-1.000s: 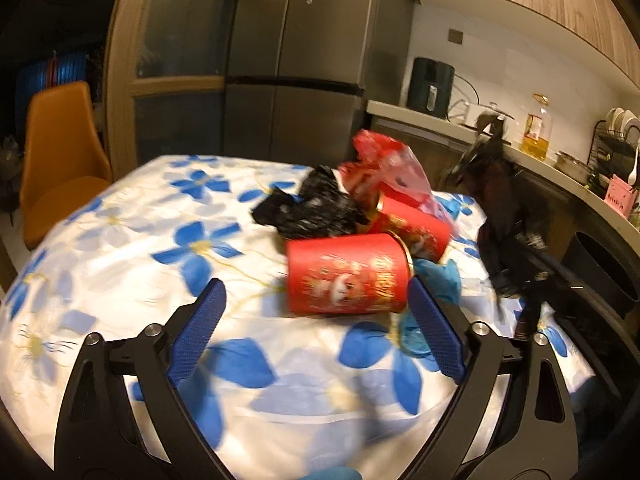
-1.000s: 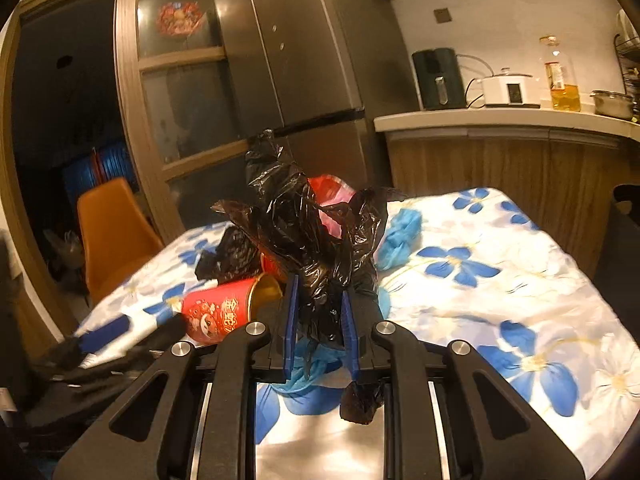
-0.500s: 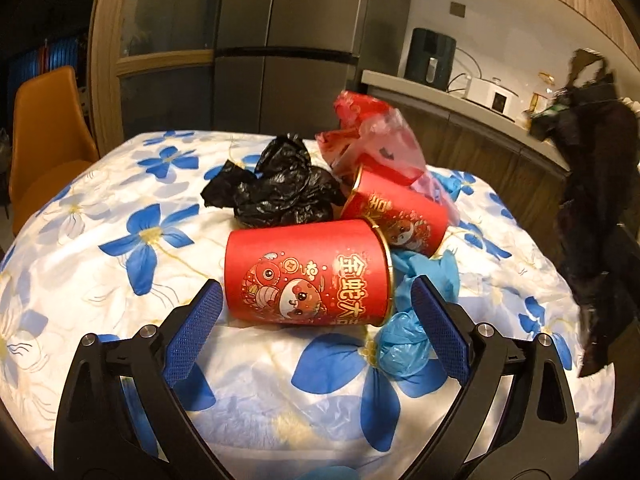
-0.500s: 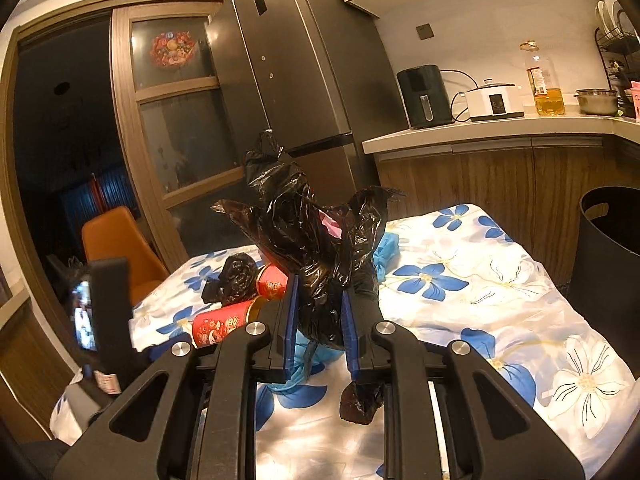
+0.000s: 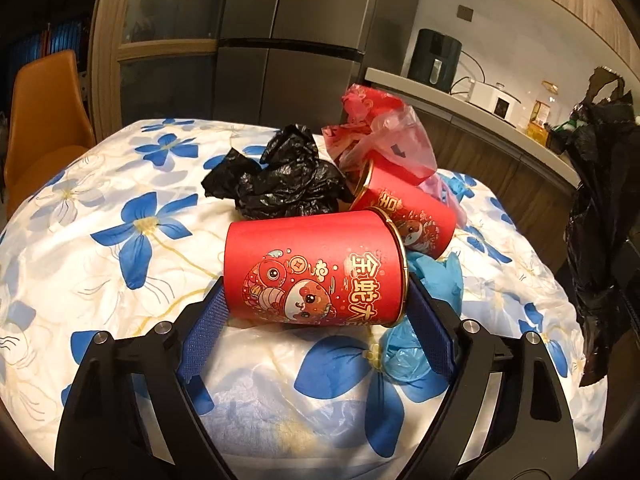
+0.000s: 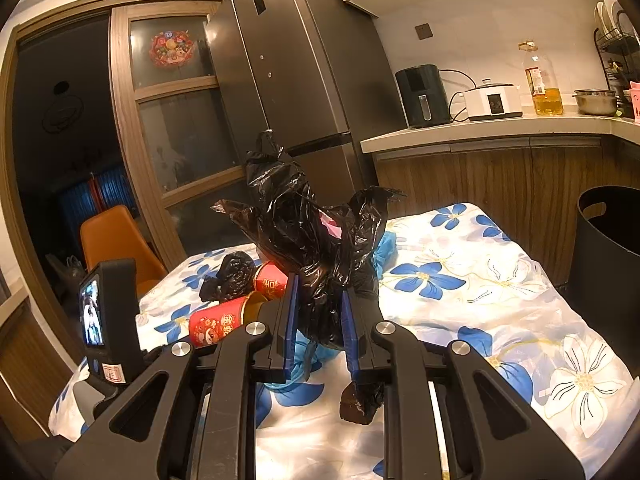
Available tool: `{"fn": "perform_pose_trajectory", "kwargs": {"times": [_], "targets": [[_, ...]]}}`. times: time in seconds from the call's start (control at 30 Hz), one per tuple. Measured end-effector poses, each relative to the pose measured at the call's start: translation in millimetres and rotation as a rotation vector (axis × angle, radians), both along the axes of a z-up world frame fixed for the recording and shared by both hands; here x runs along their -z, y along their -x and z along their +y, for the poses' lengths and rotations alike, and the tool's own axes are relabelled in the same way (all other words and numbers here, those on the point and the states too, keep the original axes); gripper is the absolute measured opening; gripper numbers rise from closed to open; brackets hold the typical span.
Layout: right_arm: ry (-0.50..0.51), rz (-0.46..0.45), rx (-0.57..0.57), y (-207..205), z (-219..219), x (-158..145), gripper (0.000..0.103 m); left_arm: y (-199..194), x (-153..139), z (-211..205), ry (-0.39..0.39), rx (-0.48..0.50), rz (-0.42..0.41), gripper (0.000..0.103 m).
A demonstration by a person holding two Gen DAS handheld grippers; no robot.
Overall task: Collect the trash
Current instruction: 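Grasp the red paper cup with the left tool while the right tool holds the black bag, then carry the cup and black bag over the bin and open both tools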
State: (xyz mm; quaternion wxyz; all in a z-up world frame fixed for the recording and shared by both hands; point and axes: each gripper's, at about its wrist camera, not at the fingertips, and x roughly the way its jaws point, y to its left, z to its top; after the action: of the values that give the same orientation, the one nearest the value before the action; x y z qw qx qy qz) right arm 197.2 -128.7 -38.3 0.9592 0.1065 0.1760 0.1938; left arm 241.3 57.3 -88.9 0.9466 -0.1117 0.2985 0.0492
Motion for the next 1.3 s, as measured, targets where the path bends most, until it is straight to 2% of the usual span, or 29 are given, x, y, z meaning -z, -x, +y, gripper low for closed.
{"fn": "perform_pose_trajectory", "kwargs": {"times": [0.4, 0.73, 1.3], "targets": [[-0.002, -0.026, 0.011, 12.2, -6.0, -7.0, 0.021, 32.5, -33.7, -16.4, -0.07, -0.023, -0.065, 0.084], [-0.007, -0.062, 0.056, 34.9, -33.2, -21.5, 0.021, 50.1, -68.6, -50.0, -0.112, 0.016, -0.134, 0.084], [0.0, -0.14, 0.255, 51.1, -117.1, -45.5, 0.021, 40.6, -109.4, -155.0, -0.142, 0.21, -0.242, 0.084]]}}
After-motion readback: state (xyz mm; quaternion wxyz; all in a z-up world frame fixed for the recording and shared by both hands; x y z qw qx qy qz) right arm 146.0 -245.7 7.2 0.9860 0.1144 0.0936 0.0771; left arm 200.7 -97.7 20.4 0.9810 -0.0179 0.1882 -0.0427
